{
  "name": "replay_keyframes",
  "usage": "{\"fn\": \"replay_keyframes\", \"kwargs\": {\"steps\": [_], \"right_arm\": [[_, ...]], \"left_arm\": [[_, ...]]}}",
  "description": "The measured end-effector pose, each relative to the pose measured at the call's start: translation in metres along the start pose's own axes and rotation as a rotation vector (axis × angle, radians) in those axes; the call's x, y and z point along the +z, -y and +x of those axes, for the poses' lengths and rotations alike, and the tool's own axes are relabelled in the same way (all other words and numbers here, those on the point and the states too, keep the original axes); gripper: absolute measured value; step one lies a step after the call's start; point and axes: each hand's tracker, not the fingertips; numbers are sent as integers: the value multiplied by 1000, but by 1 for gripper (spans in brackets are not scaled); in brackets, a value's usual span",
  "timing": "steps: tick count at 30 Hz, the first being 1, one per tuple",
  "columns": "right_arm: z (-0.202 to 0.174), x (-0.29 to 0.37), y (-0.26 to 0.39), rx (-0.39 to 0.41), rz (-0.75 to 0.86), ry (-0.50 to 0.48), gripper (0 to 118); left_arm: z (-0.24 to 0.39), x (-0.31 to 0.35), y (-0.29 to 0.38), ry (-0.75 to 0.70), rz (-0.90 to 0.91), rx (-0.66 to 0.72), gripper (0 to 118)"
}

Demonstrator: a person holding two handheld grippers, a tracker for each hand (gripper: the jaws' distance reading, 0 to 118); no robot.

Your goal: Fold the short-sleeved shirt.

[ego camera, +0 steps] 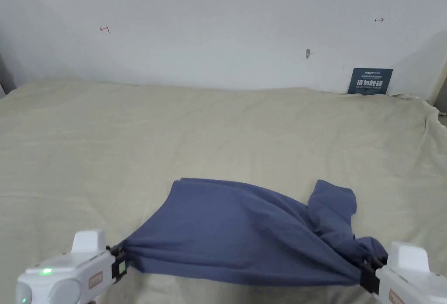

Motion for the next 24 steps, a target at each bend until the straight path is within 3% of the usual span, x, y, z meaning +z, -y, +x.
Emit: {"fn": "replay_keyframes", "kwargs": {"steps": [5,14,24], "right_arm": [[-1,23,47,-45,-53,4,5],[-9,62,95,-56,-96,28,5],[-14,39,122,-65,-258,79,5]], "left_arm": [[-20,21,55,-31,-66,9,4],[-25,53,98,-64,-98,-32,4],[-23,27,113,-97,-212,5,4]]}}
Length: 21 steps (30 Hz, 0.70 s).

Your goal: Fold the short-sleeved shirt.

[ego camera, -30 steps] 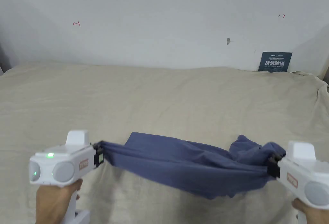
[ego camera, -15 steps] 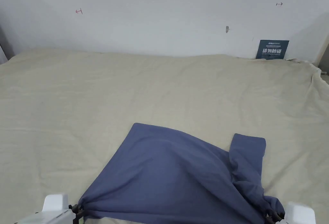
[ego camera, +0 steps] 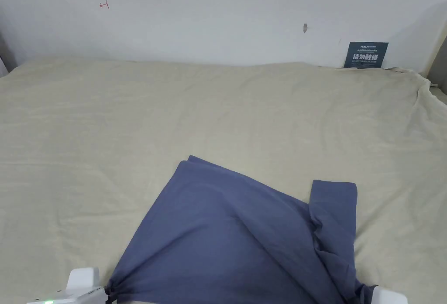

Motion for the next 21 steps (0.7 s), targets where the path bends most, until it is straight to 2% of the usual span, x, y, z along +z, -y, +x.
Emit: {"fn": "replay_keyframes", "kwargs": {"steps": [5,6,8,9,10,12,18,19,21], "right_arm": [[-7,9,-6,5,-8,10,11],[-8,14,-10,5,-10,11,26],[-14,36,-17,-4,32,4,64],[-16,46,-24,-5,74,-8,85],[-18,57,-31,-4,113,-10,93],[-20,81,-49,7,203,-17,93],[-32,150,-101,50,449,-31,93],[-18,143,-107,58,482,-29,93],[-18,156,-115,55,560,-16,93]], "left_arm": [[5,5,-3,-17,-6,-5,10],[6,8,-7,-16,-14,0,18],[6,17,-15,32,-29,39,36],[7,24,-20,48,-14,59,58],[9,34,-26,58,22,83,74],[16,55,-39,87,102,89,98],[47,121,-87,111,365,23,100],[52,130,-94,111,399,18,100],[62,143,-106,115,462,5,100]]}}
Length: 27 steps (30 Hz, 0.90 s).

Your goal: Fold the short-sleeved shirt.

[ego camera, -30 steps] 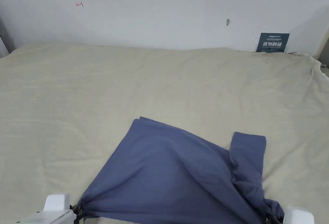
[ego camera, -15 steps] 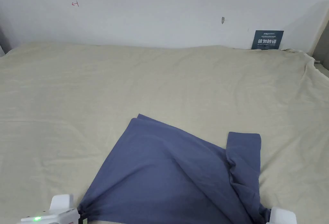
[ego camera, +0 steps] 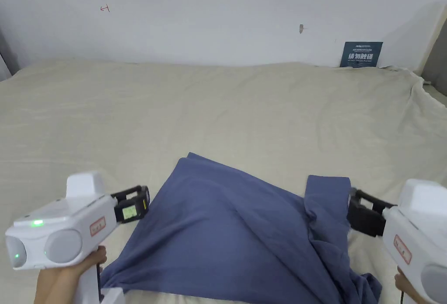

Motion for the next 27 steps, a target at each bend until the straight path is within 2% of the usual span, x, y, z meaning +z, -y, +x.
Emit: {"fn": "replay_keyframes", "kwargs": {"steps": [3,5,7,8,9,10,11,12,15,20,27], "right_arm": [[3,2,-8,35,74,21,91],[3,5,-12,38,94,29,86],[5,4,-9,46,114,39,59],[5,4,-9,48,122,47,41],[5,4,-9,54,129,57,18],[4,2,-6,62,129,64,4],[5,0,-5,69,124,66,2],[7,-2,-3,66,125,63,2],[11,-6,1,44,127,38,0],[8,-17,0,41,108,26,0],[4,-48,-4,43,71,12,0]], "left_arm": [[15,6,-14,6,95,-36,99],[24,6,-19,8,126,-63,94],[31,9,-23,24,144,-47,74],[34,10,-23,48,161,-44,60],[36,9,-22,75,176,-47,39],[39,8,-22,86,173,-54,22],[42,7,-21,98,170,-57,4],[43,5,-20,122,171,-66,0],[46,-2,-21,180,161,-59,0],[50,-30,-25,167,115,-89,0],[50,-121,-63,198,-44,-111,0]]}}
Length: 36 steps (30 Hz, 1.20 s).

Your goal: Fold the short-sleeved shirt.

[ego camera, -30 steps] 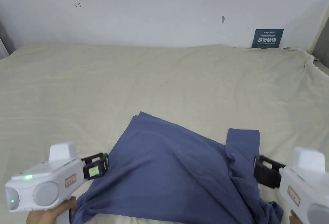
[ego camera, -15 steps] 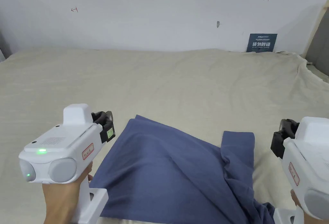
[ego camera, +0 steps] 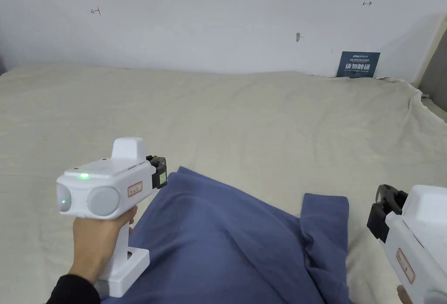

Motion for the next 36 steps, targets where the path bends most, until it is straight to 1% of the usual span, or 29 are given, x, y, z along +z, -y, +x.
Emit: {"fn": "replay_keyframes", "kwargs": {"steps": [3,5,6,7,8,9,10,11,12,15,18,20,23,24,26,27,28,29,30,31,34,36], "right_arm": [[0,-16,-2,-7,-22,-6,0],[-2,-27,-3,7,-32,7,0],[-1,-33,-3,8,-36,7,0],[0,-40,-3,9,-43,10,0],[1,-46,-3,9,-48,13,0],[1,-52,-1,9,-52,18,0],[2,-57,1,10,-52,18,0],[4,-63,3,6,-53,20,0],[6,-68,5,2,-63,28,0],[11,-82,13,-2,-85,43,0],[15,-92,20,-2,-111,59,0],[19,-97,24,-1,-127,72,0],[24,-103,30,1,-150,80,0],[26,-104,31,3,-160,83,0],[28,-105,34,7,-169,89,0],[30,-105,35,6,-178,91,0],[32,-106,35,2,-194,90,0],[33,-107,35,-2,-209,89,0],[34,-109,36,-6,-225,92,0],[33,-111,36,-9,-244,91,0],[33,-119,39,-38,-303,78,0],[37,-127,44,-47,-354,59,1]], "left_arm": [[-9,-51,-17,29,-116,-38,0],[-14,-84,-24,6,-155,-72,0],[-16,-101,-27,-3,-201,-85,7],[-20,-117,-30,-7,-223,-82,17],[-24,-133,-33,-9,-253,-54,34],[-28,-149,-34,-4,-287,-36,66],[-31,-166,-35,0,-311,-24,84],[-34,-181,-34,3,-358,-23,96],[-36,-197,-32,-9,-400,-25,99],[-40,-238,-18,-94,-461,-71,99],[-41,-267,-5,-114,-502,-94,98],[-43,-282,2,-124,-517,-93,95],[-42,-296,12,-146,-546,-97,75],[-42,-300,15,-140,-558,-77,67],[-40,-300,20,-136,-551,-58,62],[-38,-298,20,-148,-544,-65,57],[-37,-297,19,-140,-564,-58,48],[-36,-294,18,-121,-562,-55,36],[-34,-292,17,-106,-562,-49,11],[-32,-290,16,-66,-561,-42,3],[-22,-272,15,-74,-522,-81,2],[-23,-253,9,-53,-447,-48,2]]}}
